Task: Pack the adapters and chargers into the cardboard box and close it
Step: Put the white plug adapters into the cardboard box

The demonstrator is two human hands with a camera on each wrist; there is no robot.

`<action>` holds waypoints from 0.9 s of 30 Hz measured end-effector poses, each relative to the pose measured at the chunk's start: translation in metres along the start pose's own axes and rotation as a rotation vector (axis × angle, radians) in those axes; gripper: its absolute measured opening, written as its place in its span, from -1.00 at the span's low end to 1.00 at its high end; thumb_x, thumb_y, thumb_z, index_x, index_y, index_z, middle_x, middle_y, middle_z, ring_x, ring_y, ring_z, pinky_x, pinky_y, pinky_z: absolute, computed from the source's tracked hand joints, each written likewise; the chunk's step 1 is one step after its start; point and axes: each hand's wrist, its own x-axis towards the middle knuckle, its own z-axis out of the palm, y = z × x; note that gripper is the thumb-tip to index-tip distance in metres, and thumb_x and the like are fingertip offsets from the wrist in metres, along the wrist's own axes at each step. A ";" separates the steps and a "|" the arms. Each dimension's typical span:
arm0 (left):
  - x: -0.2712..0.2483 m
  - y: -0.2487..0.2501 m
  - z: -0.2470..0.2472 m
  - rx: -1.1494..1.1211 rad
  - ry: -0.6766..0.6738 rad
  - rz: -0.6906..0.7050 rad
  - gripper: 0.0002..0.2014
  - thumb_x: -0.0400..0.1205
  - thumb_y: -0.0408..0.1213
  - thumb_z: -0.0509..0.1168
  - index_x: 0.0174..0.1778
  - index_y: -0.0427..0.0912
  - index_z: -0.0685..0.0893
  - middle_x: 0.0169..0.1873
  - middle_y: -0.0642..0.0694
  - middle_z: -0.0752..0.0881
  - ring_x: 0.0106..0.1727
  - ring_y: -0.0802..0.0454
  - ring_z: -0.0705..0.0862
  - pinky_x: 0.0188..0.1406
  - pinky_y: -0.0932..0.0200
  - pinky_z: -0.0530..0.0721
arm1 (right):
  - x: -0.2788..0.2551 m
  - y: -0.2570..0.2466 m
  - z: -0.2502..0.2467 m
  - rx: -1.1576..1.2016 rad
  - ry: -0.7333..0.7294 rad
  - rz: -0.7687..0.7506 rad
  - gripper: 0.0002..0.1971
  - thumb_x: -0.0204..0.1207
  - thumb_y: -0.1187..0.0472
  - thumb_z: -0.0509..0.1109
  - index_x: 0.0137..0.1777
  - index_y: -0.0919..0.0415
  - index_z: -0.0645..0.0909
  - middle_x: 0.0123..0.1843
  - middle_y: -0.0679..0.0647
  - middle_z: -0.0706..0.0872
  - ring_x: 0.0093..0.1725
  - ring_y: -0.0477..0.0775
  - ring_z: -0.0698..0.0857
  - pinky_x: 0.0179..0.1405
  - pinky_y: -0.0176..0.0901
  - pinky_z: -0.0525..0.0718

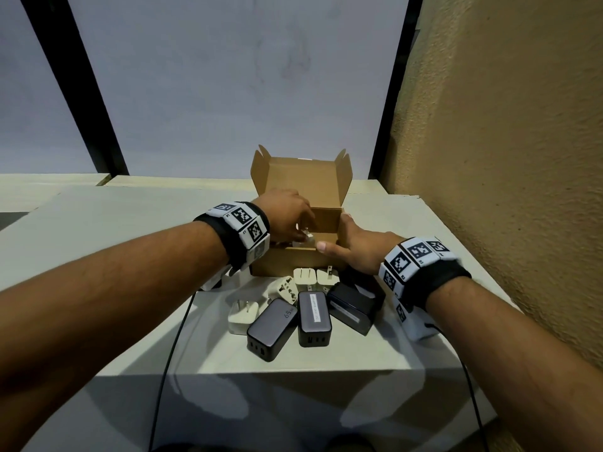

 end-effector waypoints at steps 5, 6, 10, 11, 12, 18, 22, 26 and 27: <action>0.004 0.004 0.006 0.013 -0.063 0.012 -0.76 0.59 -0.03 0.36 0.18 0.25 0.70 0.28 0.16 0.67 0.27 0.03 0.54 0.19 0.03 0.56 | -0.007 0.001 -0.004 -0.040 0.005 0.011 0.20 0.09 -0.75 -0.15 0.71 -0.08 -0.08 0.66 0.10 0.38 0.54 0.26 0.49 0.47 0.23 0.46; 0.006 0.006 0.006 0.012 -0.059 0.027 -0.74 0.60 -0.10 0.36 0.20 0.24 0.70 0.31 0.17 0.65 0.27 0.03 0.54 0.17 0.07 0.55 | -0.006 0.002 -0.003 -0.048 0.004 0.012 0.16 0.16 -0.73 -0.12 0.71 -0.07 -0.08 0.68 0.10 0.35 0.55 0.26 0.48 0.48 0.22 0.45; 0.010 0.006 0.007 0.031 -0.044 -0.003 -0.64 0.56 -0.21 0.39 0.21 0.30 0.67 0.29 0.17 0.67 0.23 0.01 0.55 0.18 0.02 0.54 | -0.003 0.003 -0.003 -0.065 0.023 0.008 0.08 0.27 -0.68 -0.07 0.71 -0.05 -0.07 0.70 0.10 0.30 0.58 0.26 0.44 0.50 0.22 0.43; 0.011 0.004 0.007 0.017 -0.059 -0.020 -0.62 0.54 -0.24 0.41 0.23 0.27 0.67 0.31 0.16 0.66 0.26 0.00 0.56 0.22 0.00 0.55 | -0.003 0.003 -0.002 -0.058 0.025 0.005 0.11 0.23 -0.70 -0.10 0.71 -0.07 -0.08 0.71 0.10 0.29 0.58 0.25 0.43 0.51 0.23 0.42; 0.011 0.003 0.008 -0.009 -0.070 -0.035 -0.60 0.54 -0.28 0.42 0.26 0.21 0.67 0.34 0.15 0.65 0.31 -0.01 0.56 0.26 -0.03 0.55 | -0.001 0.003 -0.001 -0.047 0.020 0.003 0.14 0.17 -0.73 -0.12 0.70 -0.09 -0.08 0.70 0.08 0.30 0.58 0.25 0.43 0.51 0.25 0.42; 0.010 -0.005 0.013 0.028 -0.024 0.011 -0.66 0.57 -0.27 0.39 0.25 0.11 0.70 0.45 0.18 0.53 0.41 0.03 0.44 0.33 0.01 0.43 | 0.006 0.005 0.003 0.026 -0.018 -0.014 0.23 -0.03 -0.85 -0.16 0.66 -0.24 -0.09 0.68 0.04 0.33 0.55 0.22 0.46 0.48 0.29 0.45; 0.008 -0.005 0.012 0.022 -0.049 -0.002 -0.67 0.60 -0.21 0.34 0.27 0.16 0.68 0.45 0.21 0.52 0.36 0.01 0.44 0.34 -0.02 0.45 | 0.000 0.001 -0.002 0.001 -0.023 -0.015 0.27 -0.05 -0.83 -0.22 0.68 -0.18 -0.10 0.67 0.06 0.34 0.54 0.23 0.47 0.47 0.28 0.47; 0.006 -0.002 0.009 0.086 -0.043 0.006 -0.67 0.60 -0.15 0.33 0.29 0.13 0.67 0.46 0.19 0.51 0.37 0.02 0.42 0.32 0.01 0.42 | -0.007 -0.002 -0.005 -0.036 -0.011 -0.011 0.14 0.11 -0.74 -0.14 0.68 -0.15 -0.07 0.66 0.07 0.36 0.53 0.24 0.49 0.45 0.25 0.48; 0.004 -0.001 0.009 0.091 -0.027 0.008 -0.68 0.59 -0.14 0.33 0.28 0.13 0.68 0.46 0.18 0.51 0.37 0.02 0.41 0.32 0.00 0.43 | -0.008 -0.002 -0.006 -0.031 -0.011 -0.010 0.13 0.11 -0.73 -0.14 0.67 -0.16 -0.06 0.66 0.06 0.37 0.52 0.23 0.49 0.45 0.26 0.48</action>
